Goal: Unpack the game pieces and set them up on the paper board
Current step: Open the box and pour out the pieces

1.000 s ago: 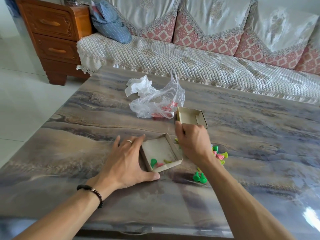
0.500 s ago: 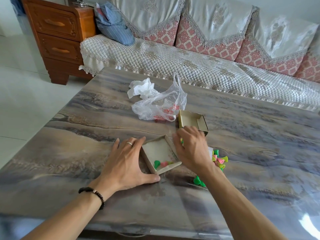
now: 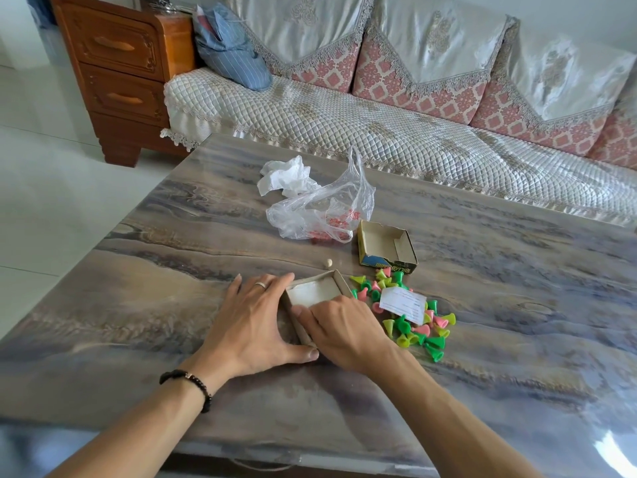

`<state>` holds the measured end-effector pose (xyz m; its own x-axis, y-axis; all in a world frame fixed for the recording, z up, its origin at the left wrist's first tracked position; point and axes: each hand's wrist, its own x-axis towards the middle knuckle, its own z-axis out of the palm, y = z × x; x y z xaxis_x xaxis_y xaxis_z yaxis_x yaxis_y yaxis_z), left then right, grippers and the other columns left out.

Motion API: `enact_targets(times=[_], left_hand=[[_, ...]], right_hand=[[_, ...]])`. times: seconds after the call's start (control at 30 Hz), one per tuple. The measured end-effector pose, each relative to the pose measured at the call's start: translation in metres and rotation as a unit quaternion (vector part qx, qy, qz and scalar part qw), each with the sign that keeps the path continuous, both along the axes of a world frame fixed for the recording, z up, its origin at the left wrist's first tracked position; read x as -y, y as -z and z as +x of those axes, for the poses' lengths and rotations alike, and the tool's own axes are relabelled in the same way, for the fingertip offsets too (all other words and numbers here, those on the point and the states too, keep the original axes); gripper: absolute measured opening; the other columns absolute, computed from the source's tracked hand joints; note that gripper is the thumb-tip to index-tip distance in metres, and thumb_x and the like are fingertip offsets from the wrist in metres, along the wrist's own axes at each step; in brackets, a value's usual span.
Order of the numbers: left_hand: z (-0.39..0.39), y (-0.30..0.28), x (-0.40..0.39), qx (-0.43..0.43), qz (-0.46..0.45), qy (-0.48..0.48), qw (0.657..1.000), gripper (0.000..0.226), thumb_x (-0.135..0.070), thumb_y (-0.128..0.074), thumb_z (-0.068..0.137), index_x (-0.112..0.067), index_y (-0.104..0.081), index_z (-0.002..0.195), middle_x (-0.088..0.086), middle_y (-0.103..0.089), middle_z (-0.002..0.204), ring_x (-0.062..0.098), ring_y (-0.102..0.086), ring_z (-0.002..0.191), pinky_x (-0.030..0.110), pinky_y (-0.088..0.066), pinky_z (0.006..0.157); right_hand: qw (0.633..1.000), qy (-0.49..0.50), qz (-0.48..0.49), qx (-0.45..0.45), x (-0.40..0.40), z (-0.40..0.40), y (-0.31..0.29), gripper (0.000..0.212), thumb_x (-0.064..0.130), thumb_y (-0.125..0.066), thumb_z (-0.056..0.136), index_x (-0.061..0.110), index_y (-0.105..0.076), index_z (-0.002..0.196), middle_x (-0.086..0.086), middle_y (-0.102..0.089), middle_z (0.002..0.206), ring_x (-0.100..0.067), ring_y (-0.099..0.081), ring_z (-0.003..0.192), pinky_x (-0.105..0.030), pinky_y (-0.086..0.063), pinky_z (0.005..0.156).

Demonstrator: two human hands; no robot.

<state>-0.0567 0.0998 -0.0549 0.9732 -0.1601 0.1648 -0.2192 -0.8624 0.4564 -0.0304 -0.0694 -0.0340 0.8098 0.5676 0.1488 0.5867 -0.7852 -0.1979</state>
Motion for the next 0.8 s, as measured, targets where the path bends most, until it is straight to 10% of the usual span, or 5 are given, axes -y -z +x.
enact_targets(times=[0.3, 0.5, 0.8], left_hand=[[-0.001, -0.004, 0.0, -0.01, -0.011, -0.003, 1.0, 0.123, -0.084, -0.06, 0.043, -0.025, -0.028, 0.146, -0.005, -0.04, 0.144, 0.013, -0.029, 0.137, 0.039, -0.005, 0.118], [-0.005, -0.007, -0.005, -0.026, -0.014, 0.012, 0.999, 0.127, -0.08, -0.062, 0.046, -0.022, -0.019, 0.15, -0.004, -0.035, 0.146, 0.015, -0.03, 0.134, 0.034, -0.007, 0.117], [-0.013, -0.006, -0.007, -0.012, -0.066, 0.007, 0.998, 0.128, -0.072, -0.073, 0.046, -0.024, -0.016, 0.15, -0.003, -0.038, 0.144, 0.017, -0.032, 0.128, 0.026, -0.018, 0.111]], right_hand=[[0.958, 0.144, 0.249, -0.007, 0.009, 0.014, -0.017, 0.078, 0.064, -0.023, 0.091, 0.001, -0.042, 0.05, -0.012, -0.049, 0.047, -0.031, -0.046, 0.05, -0.039, -0.036, 0.053], [0.971, 0.209, 0.103, 0.051, 0.039, 0.034, -0.016, 0.061, 0.044, -0.035, 0.1, 0.011, -0.027, 0.05, -0.001, -0.036, 0.049, -0.033, -0.041, 0.055, -0.033, -0.026, 0.054], [0.977, 0.179, 0.092, 0.077, 0.038, 0.032, -0.021, 0.017, 0.031, -0.056, 0.086, 0.019, -0.065, 0.08, 0.007, -0.061, 0.081, -0.017, -0.054, 0.075, -0.031, -0.044, 0.06]])
